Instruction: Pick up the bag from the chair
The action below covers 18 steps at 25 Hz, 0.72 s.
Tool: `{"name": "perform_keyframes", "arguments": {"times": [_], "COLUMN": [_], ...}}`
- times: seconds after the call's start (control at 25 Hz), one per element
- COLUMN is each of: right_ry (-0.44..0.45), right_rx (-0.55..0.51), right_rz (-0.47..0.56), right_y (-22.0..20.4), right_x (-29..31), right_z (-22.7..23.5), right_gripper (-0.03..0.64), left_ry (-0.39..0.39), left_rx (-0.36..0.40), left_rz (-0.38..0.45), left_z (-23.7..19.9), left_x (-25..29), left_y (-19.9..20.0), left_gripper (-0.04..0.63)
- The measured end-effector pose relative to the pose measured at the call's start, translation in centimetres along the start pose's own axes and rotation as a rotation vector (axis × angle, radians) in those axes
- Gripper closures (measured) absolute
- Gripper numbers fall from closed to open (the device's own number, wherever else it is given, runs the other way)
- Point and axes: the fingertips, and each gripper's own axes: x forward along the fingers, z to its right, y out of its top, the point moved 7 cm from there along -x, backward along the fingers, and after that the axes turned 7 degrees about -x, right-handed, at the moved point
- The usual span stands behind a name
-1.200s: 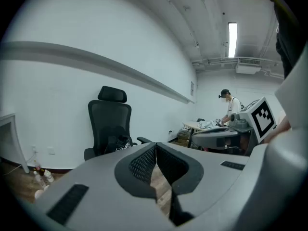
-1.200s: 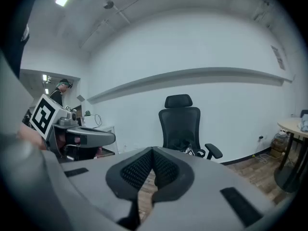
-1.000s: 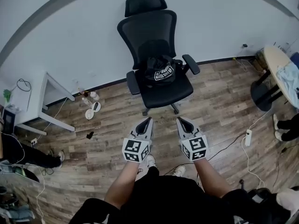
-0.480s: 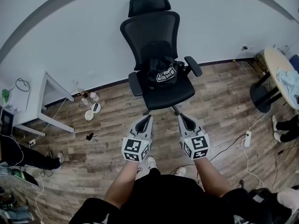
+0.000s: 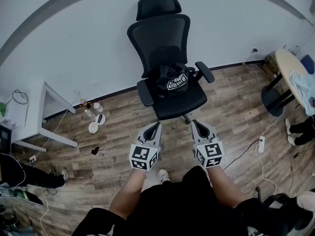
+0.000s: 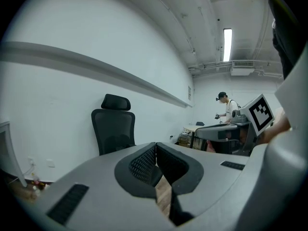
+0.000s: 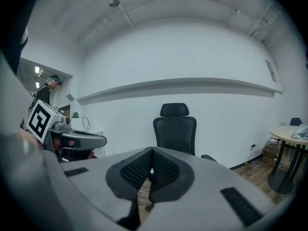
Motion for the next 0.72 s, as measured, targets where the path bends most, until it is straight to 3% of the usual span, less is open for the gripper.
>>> {"name": "perform_keyframes", "arguments": {"times": [0.44,0.72], "right_ry": [0.016,0.062], "right_rx": [0.033,0.044], "right_rz": [-0.028,-0.017], "right_y": [-0.9,-0.7], "right_x": [4.3,7.6], "right_z": [4.0,9.3], "right_gripper": [0.597,0.597], "left_ry": [0.034,0.074], "left_rx": [0.024,0.049], "left_rz": [-0.052,-0.079], "left_z": [-1.7,-1.0], "left_x": [4.6,9.9], "left_y": [0.4,1.4], "left_gripper": [0.572,0.572]}}
